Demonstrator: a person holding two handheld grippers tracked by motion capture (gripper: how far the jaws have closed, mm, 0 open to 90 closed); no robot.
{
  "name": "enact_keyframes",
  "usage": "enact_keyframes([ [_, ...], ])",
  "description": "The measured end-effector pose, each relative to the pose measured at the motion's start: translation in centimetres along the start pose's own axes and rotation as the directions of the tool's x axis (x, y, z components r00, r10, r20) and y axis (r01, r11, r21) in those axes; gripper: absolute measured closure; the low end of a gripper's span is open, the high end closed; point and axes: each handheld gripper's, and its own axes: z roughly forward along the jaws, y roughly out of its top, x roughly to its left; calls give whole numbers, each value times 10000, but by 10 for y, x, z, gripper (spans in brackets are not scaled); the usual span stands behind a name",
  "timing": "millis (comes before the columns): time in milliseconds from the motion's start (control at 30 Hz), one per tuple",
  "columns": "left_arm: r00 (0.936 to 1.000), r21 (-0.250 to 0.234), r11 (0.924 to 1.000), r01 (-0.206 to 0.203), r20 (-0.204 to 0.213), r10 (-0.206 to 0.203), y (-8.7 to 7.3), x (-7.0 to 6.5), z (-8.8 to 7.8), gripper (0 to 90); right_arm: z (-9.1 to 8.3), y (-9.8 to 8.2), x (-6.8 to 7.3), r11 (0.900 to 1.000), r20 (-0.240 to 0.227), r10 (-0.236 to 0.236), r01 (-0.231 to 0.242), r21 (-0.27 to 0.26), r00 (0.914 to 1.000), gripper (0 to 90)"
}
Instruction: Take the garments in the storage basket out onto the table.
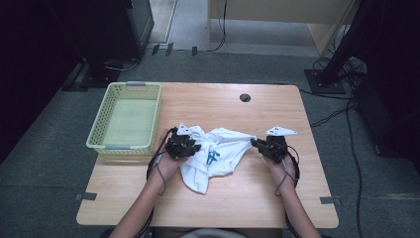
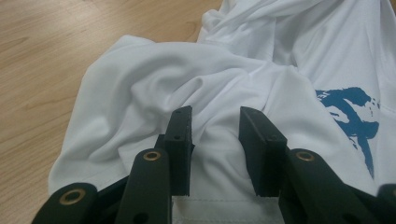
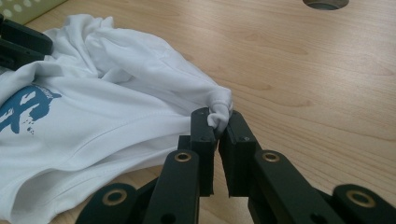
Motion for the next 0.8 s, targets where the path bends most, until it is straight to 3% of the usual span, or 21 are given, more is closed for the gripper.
enact_keyframes([
  [200, 9996, -280, 9993, 265, 86, -262, 1, 2, -6, 683, 0, -1, -3, 10000, 94, 64, -64, 32, 9999, 850],
  [400, 9991, -192, 9994, 281, 317, -275, 2, 5, -3, 804, 3, -3, -7, 9997, 141, 182, -185, 170, 9997, 848],
  [800, 9991, 68, 9994, 338, 236, -339, -8, 2, 3, 778, 13, 0, -14, 9988, 193, 233, -241, 432, 9995, 845],
])
